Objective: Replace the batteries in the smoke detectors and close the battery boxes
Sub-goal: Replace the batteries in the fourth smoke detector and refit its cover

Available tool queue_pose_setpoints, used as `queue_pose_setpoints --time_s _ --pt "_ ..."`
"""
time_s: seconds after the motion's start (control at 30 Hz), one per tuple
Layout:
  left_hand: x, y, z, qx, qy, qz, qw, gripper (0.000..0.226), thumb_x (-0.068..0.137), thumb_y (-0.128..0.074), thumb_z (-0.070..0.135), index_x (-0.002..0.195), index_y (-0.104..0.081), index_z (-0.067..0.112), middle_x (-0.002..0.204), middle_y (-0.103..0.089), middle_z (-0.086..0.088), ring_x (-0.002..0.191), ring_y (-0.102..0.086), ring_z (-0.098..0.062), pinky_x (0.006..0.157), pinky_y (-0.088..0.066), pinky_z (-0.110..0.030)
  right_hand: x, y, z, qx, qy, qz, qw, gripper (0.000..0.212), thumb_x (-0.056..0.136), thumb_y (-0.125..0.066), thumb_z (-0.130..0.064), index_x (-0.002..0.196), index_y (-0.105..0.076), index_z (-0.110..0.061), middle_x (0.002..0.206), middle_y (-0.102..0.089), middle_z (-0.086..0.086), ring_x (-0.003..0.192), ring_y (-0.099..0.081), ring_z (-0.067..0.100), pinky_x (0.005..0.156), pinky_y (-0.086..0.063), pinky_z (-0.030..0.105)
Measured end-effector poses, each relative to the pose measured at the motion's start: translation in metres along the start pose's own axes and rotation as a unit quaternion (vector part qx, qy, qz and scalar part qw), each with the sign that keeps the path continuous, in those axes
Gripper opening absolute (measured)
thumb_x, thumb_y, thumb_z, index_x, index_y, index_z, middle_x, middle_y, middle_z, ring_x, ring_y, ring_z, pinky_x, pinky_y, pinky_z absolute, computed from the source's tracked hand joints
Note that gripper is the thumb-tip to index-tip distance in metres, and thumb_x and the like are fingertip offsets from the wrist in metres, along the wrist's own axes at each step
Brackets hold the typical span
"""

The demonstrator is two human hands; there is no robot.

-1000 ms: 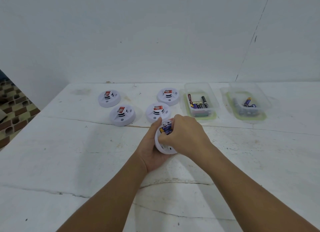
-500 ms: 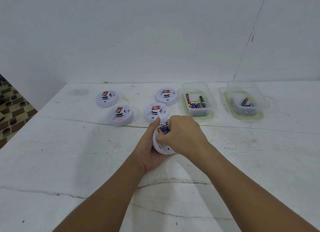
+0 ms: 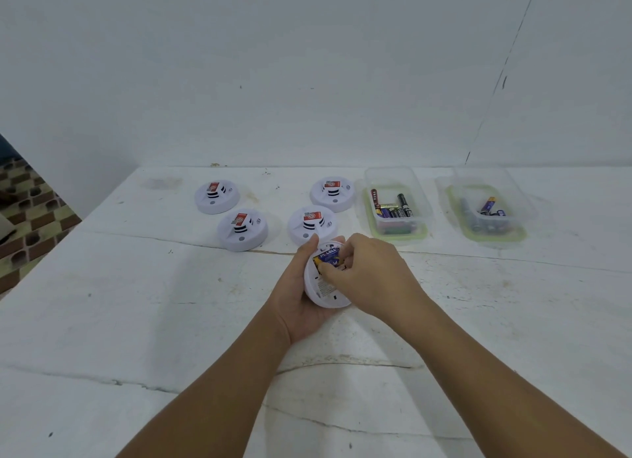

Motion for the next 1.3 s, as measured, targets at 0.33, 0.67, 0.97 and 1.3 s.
queue_pose_setpoints --time_s 0.33,0.67,0.97,1.3 --pt "0.002 -0.002 -0.001 -0.016 0.000 -0.011 1.000 0.063 0.092 -0.065 0.050 0.147 -0.059 0.020 0.132 -0.065 -0.013 0.108 -0.068 -0.028 0.092 -0.059 -0.044 -0.015 -0.022 0.022 0.245 -0.089 0.041 0.965 0.035 0.088 -0.079 -0.043 0.103 -0.057 -0.019 0.089 -0.064 -0.005 0.085 -0.064 0.010 0.072 -0.053 0.030" --pt "0.003 0.003 -0.002 -0.028 0.006 -0.003 1.000 0.066 0.097 -0.063 0.051 0.153 -0.051 0.019 0.132 -0.066 -0.011 0.115 -0.068 -0.027 0.093 -0.059 -0.043 -0.012 -0.042 0.013 0.270 -0.108 0.059 0.955 0.036 0.089 -0.071 -0.036 0.106 -0.044 -0.019 0.109 -0.047 0.000 0.106 -0.057 0.023 0.092 -0.055 0.050" --pt "0.001 -0.001 -0.001 -0.038 -0.001 -0.008 0.999 0.067 0.095 -0.064 0.047 0.153 -0.051 0.017 0.134 -0.064 -0.011 0.122 -0.063 -0.028 0.102 -0.055 -0.042 -0.015 -0.041 0.011 0.301 -0.080 0.083 0.947 0.036 0.087 -0.072 -0.027 0.100 -0.039 -0.026 0.107 -0.048 0.000 0.104 -0.056 0.023 0.090 -0.053 0.051" --pt "0.001 -0.003 -0.004 -0.030 0.002 -0.025 0.999 0.063 0.096 -0.060 0.049 0.151 -0.054 0.017 0.126 -0.070 -0.014 0.107 -0.072 -0.030 0.090 -0.061 -0.042 -0.015 -0.029 0.018 0.294 -0.024 0.137 0.945 0.020 0.100 -0.065 -0.026 0.102 -0.045 -0.022 0.095 -0.056 -0.005 0.085 -0.057 0.008 0.076 -0.051 0.036"
Point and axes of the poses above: each hand's wrist, its own x-axis towards the middle knuckle, its own y-axis out of the back of the hand, z = x × y, the point moved 7 cm from there along x, towards the middle knuckle
